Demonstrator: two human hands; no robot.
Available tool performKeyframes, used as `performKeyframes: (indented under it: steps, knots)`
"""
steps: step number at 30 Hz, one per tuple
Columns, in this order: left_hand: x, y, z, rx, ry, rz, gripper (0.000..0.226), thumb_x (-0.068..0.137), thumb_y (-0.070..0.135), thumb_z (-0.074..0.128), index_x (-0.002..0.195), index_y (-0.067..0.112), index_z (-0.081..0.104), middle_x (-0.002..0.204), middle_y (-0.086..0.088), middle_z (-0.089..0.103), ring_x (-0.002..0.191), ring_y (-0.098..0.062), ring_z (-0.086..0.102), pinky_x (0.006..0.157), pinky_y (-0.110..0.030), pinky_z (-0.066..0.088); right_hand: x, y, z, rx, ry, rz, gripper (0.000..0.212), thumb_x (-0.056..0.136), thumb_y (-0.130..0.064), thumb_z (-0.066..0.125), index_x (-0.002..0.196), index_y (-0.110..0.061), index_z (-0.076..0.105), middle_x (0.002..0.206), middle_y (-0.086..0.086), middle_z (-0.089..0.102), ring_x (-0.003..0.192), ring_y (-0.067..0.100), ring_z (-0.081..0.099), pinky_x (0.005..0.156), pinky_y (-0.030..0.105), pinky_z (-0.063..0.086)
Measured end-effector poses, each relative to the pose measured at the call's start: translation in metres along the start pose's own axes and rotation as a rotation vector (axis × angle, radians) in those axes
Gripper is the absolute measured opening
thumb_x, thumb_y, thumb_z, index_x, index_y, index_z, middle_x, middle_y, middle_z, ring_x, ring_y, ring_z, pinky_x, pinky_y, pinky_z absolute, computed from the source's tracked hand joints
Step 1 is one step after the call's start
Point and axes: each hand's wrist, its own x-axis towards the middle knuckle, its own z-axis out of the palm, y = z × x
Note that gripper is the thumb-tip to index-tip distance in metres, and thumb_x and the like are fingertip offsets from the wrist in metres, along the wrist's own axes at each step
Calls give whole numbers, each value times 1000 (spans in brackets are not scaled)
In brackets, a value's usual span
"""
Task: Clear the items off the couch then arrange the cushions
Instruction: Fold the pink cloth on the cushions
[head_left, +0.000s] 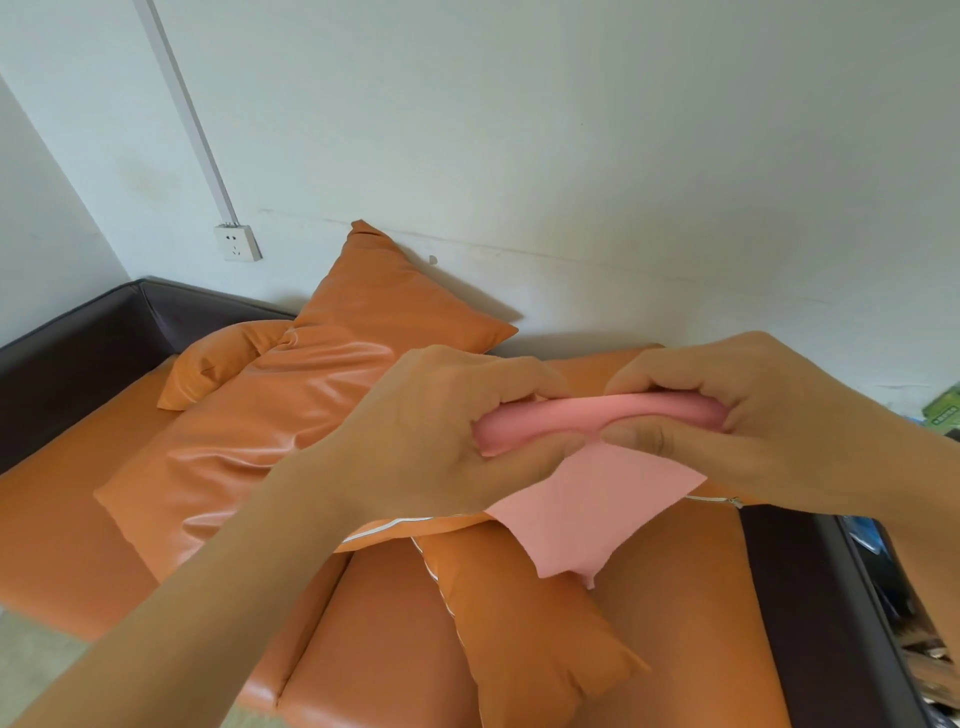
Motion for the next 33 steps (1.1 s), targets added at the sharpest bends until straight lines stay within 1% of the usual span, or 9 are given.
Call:
performKeyframes:
  steps: [2, 6, 11, 17, 21, 24, 27, 30, 33]
  knots:
    - [0, 0, 2, 36, 18, 20, 30, 82, 45, 69, 102, 22, 69, 74, 13, 64, 59, -3, 47, 52, -32, 42, -1, 1, 2, 6, -16, -14, 20, 91, -50, 48, 100, -41, 64, 74, -12, 65, 60, 8, 60, 48, 13, 41]
    - [2, -9, 7, 208, 11, 95, 25, 85, 42, 67, 100, 22, 69, 79, 13, 65, 60, -4, 35, 44, -36, 40, 2, 11, 9, -60, -19, 5, 28, 90, -59, 44, 102, -42, 62, 77, -13, 65, 67, 12, 62, 53, 27, 45]
    - [-1, -19, 12, 278, -35, 112, 21, 95, 32, 56, 91, 17, 70, 65, 8, 54, 55, -13, 33, 41, -39, 33, 4, 24, 21, -126, 45, 32, 38, 77, -62, 64, 107, -41, 58, 97, -26, 61, 92, 0, 57, 73, 20, 46]
    - [2, -14, 14, 284, -18, 117, 26, 96, 36, 52, 102, 17, 68, 66, 9, 58, 53, -12, 29, 39, -36, 32, 1, 28, 25, -193, 105, -4, 28, 92, -51, 44, 107, -34, 61, 82, -23, 57, 75, -5, 52, 65, 14, 39]
    - [7, -16, 20, 338, -25, 147, 32, 90, 47, 59, 101, 19, 69, 74, 11, 63, 52, -12, 29, 36, -32, 32, -4, 29, 27, -337, 73, 6, 41, 94, -55, 31, 101, -29, 62, 74, -17, 57, 66, 2, 48, 56, 23, 42]
    - [11, -20, 27, 334, -39, 158, 32, 95, 40, 51, 91, 16, 70, 64, 6, 58, 47, -15, 33, 34, -33, 30, -7, 34, 28, -376, 89, 8, 42, 92, -59, 34, 113, -31, 57, 90, -21, 59, 74, -1, 47, 57, 18, 39]
    - [13, -21, 32, 305, -80, 145, 39, 99, 40, 41, 90, 16, 70, 59, 5, 54, 45, -17, 36, 34, -34, 28, -11, 41, 34, -452, 158, -16, 44, 88, -55, 47, 117, -24, 56, 105, -16, 60, 82, -1, 41, 55, 24, 47]
    - [16, -21, 36, 306, -111, 155, 34, 100, 40, 42, 92, 20, 68, 59, 8, 52, 46, -15, 39, 35, -35, 30, -16, 47, 38, -452, 194, -54, 32, 93, -42, 46, 110, -19, 60, 91, -12, 58, 76, -4, 32, 45, 36, 47]
    - [20, -20, 40, 294, -131, 160, 38, 99, 48, 40, 101, 21, 67, 68, 11, 59, 50, -12, 44, 35, -33, 32, -20, 50, 38, -504, 232, -63, 35, 96, -37, 39, 104, -14, 64, 82, -6, 59, 66, 8, 48, 40, 38, 43]
